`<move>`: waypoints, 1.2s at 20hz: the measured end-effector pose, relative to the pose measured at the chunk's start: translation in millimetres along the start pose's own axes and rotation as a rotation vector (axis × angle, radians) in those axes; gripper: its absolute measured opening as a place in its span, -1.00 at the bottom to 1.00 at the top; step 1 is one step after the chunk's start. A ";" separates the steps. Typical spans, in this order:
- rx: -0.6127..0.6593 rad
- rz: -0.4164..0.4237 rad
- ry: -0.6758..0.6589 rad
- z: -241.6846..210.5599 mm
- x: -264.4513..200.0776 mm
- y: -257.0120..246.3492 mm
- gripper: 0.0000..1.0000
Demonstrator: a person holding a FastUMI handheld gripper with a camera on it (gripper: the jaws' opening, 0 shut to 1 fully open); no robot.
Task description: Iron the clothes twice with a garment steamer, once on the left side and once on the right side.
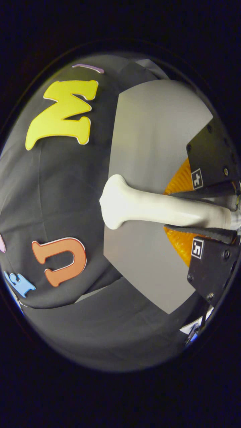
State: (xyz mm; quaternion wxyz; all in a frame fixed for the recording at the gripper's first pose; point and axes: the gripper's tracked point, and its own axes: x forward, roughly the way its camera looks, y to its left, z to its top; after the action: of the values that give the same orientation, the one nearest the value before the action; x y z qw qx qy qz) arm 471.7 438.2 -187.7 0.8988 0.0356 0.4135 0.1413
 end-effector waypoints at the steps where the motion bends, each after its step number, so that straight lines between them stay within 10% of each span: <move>1: -0.021 -0.002 -0.006 1.2 -6.9 3.5 -0.29; 16: -0.144 0.080 -0.419 25.7 -238.0 1.4 -0.33; 24: -0.085 -0.094 -0.614 4.4 -385.0 -72.2 -0.34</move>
State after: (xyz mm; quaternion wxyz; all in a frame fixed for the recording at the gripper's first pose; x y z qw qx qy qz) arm 253.3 260.2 84.4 0.9878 0.0200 0.1177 0.0996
